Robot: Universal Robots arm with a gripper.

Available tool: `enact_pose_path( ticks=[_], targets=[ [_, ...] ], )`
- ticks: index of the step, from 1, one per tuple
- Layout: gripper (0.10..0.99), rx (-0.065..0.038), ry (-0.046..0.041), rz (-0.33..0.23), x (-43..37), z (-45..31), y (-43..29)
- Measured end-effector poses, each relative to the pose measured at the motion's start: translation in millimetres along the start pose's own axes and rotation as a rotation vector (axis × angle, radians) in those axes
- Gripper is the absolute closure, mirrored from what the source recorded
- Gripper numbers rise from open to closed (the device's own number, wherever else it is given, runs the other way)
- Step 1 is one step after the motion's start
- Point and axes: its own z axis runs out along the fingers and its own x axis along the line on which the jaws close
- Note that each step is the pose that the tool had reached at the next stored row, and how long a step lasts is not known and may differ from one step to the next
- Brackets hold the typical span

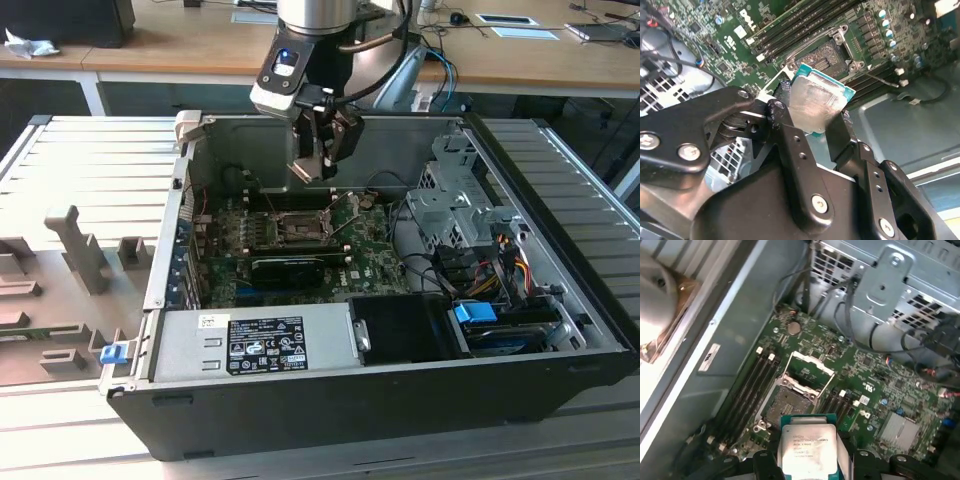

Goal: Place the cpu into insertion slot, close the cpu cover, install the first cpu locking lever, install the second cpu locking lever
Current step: 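Place the cpu into insertion slot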

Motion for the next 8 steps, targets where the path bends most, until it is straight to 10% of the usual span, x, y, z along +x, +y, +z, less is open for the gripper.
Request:
enact_pose_path(
  ticks=[8],
  targets=[
    [0.557, -0.003, -0.0150, 0.172, -0.1, 2.8, -0.2]
  ],
)
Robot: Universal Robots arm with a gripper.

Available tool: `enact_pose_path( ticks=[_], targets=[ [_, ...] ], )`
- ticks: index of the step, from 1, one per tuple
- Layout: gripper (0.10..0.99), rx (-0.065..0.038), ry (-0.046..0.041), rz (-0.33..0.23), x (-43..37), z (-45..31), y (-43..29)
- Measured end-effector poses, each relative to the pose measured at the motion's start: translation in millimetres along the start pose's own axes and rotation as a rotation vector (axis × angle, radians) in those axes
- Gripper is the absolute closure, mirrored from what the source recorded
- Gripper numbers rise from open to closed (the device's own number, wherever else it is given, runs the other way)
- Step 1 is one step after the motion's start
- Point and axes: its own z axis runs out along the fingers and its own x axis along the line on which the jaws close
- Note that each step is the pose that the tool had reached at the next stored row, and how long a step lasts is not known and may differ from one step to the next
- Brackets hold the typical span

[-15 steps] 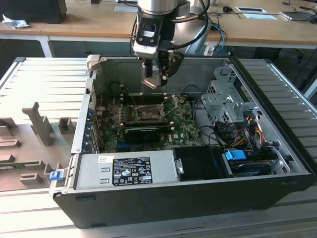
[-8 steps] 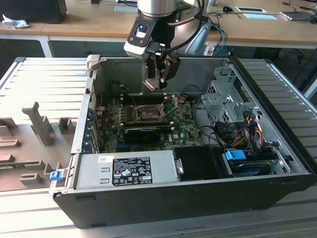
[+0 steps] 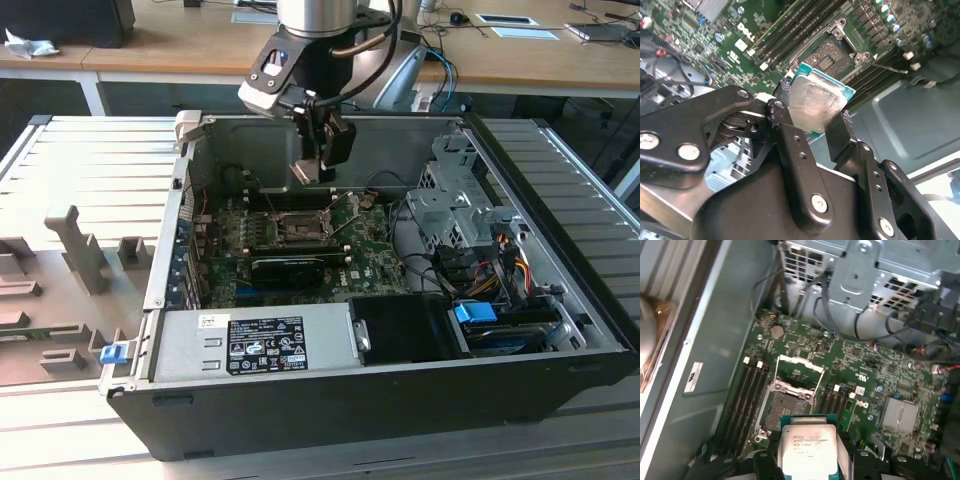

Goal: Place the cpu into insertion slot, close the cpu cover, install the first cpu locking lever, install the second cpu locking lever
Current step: 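Place the cpu into insertion slot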

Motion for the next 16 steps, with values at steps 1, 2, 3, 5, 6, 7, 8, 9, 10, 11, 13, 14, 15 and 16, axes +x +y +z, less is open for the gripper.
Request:
enact_pose_path(
  ticks=[1, 2, 3, 5, 6, 7, 8, 9, 10, 11, 13, 14, 15, 16],
  targets=[
    [0.557, 0.000, -0.0014, 0.016, 0.0, 0.2, 0.0],
    [0.557, -0.001, -0.0033, 0.038, 0.0, 0.6, -0.1],
    [0.557, -0.001, -0.0047, 0.054, 0.0, 0.8, -0.1],
    [0.557, -0.002, -0.0081, 0.092, 0.0, 1.5, -0.1],
    [0.557, -0.002, -0.0097, 0.111, 0.0, 2.0, -0.2],
    [0.557, -0.002, -0.0117, 0.133, 0.0, 2.7, -0.2],
    [0.557, -0.003, -0.0130, 0.148, 0.0, 3.3, -0.3],
    [0.557, -0.003, -0.0144, 0.165, -0.1, 4.2, -0.4],
    [0.557, -0.003, -0.0167, 0.192, -0.1, 6.2, -0.6],
    [0.557, -0.004, -0.0185, 0.213, -0.1, 9.1, -0.8],
    [0.557, -0.004, -0.0199, 0.228, 0.3, 12.7, -1.3],
    [0.557, -0.004, -0.0204, 0.233, 0.8, 15.6, -1.7],
    [0.557, -0.004, -0.0207, 0.236, 1.7, 18.3, -1.6],
    [0.557, -0.004, -0.0209, 0.239, 3.1, 22.1, -1.5]
  ],
)
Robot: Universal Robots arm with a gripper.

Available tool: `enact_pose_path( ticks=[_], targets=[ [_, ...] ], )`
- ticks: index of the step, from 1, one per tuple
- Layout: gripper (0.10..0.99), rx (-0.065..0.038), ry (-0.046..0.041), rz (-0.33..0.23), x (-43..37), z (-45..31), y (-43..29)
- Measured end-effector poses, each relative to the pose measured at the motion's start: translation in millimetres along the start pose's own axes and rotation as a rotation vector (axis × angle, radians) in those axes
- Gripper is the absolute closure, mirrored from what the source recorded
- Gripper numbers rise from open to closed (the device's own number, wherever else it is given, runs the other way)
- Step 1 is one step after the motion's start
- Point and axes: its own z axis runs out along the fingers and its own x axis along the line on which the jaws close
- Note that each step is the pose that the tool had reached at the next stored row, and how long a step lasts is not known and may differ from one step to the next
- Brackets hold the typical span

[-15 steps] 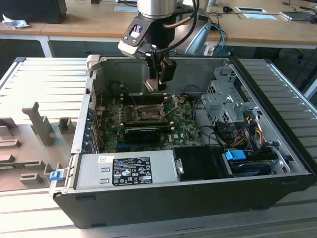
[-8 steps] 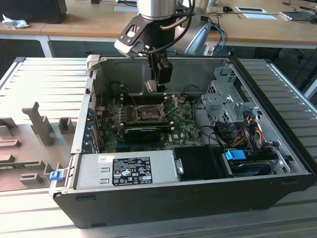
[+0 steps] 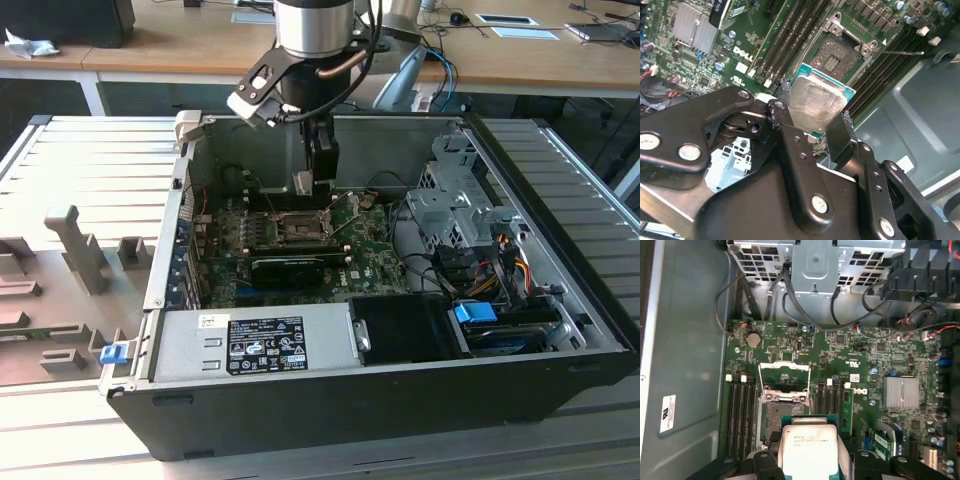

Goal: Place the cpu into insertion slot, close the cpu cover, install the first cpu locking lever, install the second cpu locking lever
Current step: 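Place the cpu into insertion slot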

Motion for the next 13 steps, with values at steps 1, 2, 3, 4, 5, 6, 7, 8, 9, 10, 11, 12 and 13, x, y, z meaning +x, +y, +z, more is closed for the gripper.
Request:
enact_pose_path(
  ticks=[1, 2, 3, 4, 5, 6, 7, 8, 9, 10, 11, 12, 13],
  targets=[
    [0.557, 0.000, -0.0001, 0.002, 1.2, 2.6, -0.2],
    [0.557, 0.000, -0.0002, 0.002, 2.6, 7.2, -0.5],
    [0.557, 0.000, -0.0001, 0.002, 3.9, 11.8, -0.8],
    [0.557, 0.000, -0.0002, 0.002, 4.5, 14.7, -1.0],
    [0.557, 0.000, -0.0002, 0.002, 4.9, 18.5, -1.3],
    [0.557, 0.000, -0.0001, 0.002, 5.0, 20.1, -1.5],
    [0.557, 0.000, -0.0001, 0.002, 5.1, 21.3, -1.6],
    [0.557, 0.001, -0.0001, 0.002, 5.2, 22.6, -1.7],
    [0.557, 0.000, 0.0001, 0.002, 5.2, 23.4, -1.8],
    [0.557, 0.001, 0.0003, 0.002, 5.3, 24.8, -1.9],
    [0.557, 0.000, 0.0004, 0.002, 5.3, 26.3, -2.0],
    [0.557, 0.001, 0.0003, 0.002, 5.2, 27.7, -2.2],
    [0.557, 0.001, 0.0004, 0.002, 5.2, 28.8, -2.3]
  ],
)
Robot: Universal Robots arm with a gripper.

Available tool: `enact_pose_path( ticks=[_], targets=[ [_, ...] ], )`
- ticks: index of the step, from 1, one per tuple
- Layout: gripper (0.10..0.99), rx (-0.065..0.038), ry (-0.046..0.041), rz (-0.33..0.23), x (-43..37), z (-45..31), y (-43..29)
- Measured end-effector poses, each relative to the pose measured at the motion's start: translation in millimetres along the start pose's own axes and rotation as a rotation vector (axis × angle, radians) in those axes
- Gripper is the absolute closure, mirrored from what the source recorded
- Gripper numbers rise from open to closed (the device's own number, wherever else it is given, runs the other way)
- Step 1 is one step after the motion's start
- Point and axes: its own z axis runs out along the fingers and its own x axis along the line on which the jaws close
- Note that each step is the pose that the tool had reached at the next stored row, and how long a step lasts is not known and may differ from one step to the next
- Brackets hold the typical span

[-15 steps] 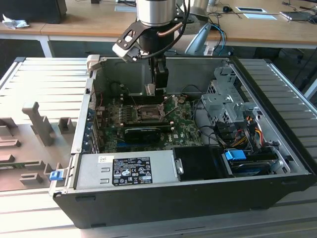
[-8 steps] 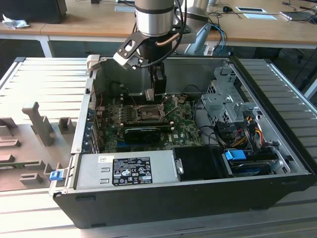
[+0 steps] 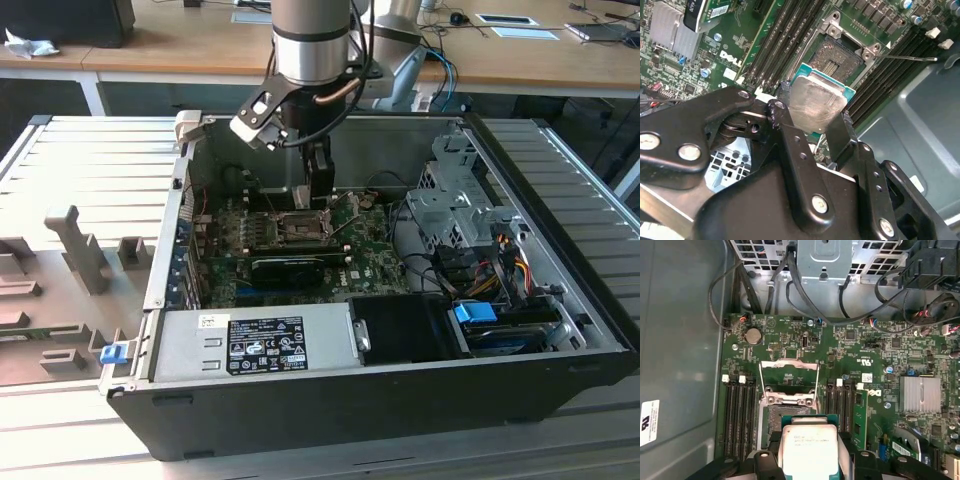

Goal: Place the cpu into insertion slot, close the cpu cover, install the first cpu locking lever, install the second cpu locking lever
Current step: 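Place the cpu into insertion slot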

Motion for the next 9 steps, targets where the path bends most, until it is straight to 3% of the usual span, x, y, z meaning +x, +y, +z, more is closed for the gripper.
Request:
enact_pose_path(
  ticks=[9],
  targets=[
    [0.557, 0.000, -0.0029, 0.022, 3.2, 17.8, -1.4]
  ],
)
